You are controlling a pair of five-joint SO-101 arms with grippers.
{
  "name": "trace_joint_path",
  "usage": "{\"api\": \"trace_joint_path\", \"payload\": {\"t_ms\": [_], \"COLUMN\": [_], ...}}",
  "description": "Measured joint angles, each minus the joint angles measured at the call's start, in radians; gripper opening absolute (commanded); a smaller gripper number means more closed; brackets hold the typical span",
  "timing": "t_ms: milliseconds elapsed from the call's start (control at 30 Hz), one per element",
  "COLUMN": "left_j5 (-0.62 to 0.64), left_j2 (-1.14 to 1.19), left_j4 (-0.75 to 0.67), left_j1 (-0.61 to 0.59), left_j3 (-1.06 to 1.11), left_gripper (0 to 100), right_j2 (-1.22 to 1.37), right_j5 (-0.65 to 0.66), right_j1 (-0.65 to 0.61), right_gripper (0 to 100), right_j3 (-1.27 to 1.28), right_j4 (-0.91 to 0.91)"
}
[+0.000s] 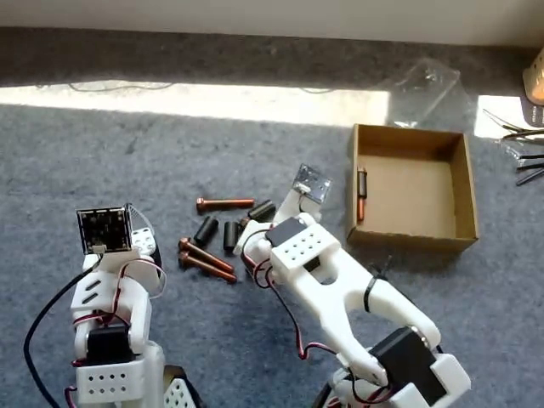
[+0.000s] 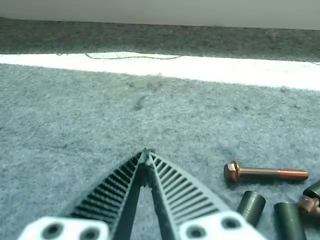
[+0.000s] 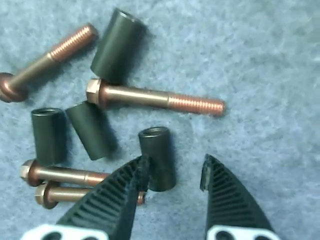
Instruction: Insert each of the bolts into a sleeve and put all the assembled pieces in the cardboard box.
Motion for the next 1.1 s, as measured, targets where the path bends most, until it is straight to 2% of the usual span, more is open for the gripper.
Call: {"api": "trace_joint_path", "payload": {"t_ms": [333,433,567,900,1000,1100], "left_j5": [0.000,0.000,0.000,0.000,0.000,0.000], "left_j2": [0.000,0.000,0.000,0.000,0.000,0.000], "left_j4": [0.000,0.000,0.000,0.000,0.000,0.000], "left_j1": [0.000,0.000,0.000,0.000,0.000,0.000], "left_j3": [0.000,0.000,0.000,0.000,0.000,0.000], "left_gripper": [0,0,0,0,0,0], "right_j2": [0.086,0.117,0.147,0.161,0.161,0.161], "right_j5": [0.000,0.003,0.080,0.118,0.215,0.391], "right_j1": [-0.008,-0.008,-0.006,-0.003,-0.003,-0.003], "right_gripper": [15.4,10.4,3.2,2.7,2.7,2.7], "right_j3": [-0.044,-0.064,-0.077,-0.080,-0.080,-0.092], "right_j4": [-0.025,-0.025,-0.017,-0.017,-0.012,0.063]}}
